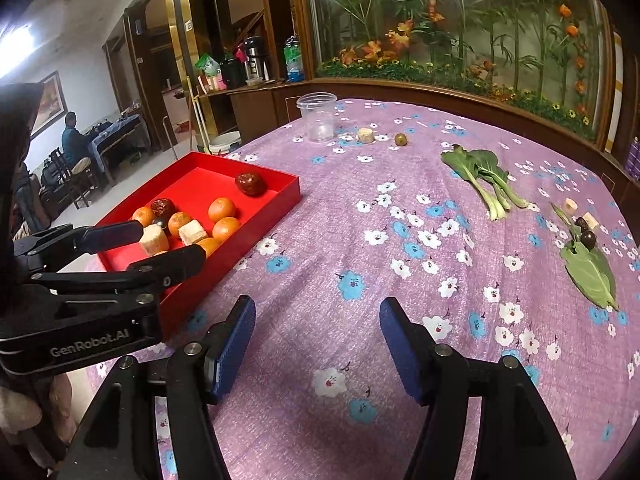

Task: Organize fruits

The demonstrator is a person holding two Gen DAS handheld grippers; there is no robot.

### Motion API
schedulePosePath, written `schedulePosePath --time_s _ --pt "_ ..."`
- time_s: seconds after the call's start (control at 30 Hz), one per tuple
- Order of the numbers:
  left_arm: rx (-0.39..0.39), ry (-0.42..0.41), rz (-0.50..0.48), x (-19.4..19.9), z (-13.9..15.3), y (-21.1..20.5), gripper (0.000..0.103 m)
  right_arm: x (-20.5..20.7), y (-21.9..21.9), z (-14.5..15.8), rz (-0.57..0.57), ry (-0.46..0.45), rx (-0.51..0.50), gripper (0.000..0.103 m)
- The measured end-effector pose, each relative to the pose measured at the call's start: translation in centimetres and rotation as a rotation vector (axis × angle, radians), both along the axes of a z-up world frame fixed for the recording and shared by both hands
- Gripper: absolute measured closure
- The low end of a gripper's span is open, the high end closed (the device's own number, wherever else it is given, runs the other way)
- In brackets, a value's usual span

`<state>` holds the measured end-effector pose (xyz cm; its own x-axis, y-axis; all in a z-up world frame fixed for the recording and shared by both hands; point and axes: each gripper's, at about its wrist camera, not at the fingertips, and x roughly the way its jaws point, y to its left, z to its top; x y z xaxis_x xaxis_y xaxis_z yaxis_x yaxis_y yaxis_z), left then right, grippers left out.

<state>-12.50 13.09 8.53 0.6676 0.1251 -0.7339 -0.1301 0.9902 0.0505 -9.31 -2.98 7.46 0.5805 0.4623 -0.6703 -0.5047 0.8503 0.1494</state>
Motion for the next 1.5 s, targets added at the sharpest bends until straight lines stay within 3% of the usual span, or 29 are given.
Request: schedulePosePath --time_s 0.53,1.1,1.3,1.5 --pt "0.019 0.007 0.062 0.3 -1.2 2.3 0.028 -0.3 1.4 -0.5 0.009 0.015 -0.019 0.030" --pt "-0.035 0.074 0.152 1.2 -4.2 7.2 0.028 0.4 4.6 -1.4 0.041 0.049 -0.068 0.030" --pt "-0.095 0.019 0.235 0.1 -2.9 12.0 0.028 0.6 5.7 -1.0 0.056 0.038 -0.088 0.030" --pt "-0.134 0.001 0.302 -0.8 -2.7 17.0 0.028 2.2 7.3 0.4 0.095 0.053 -0.034 0.029"
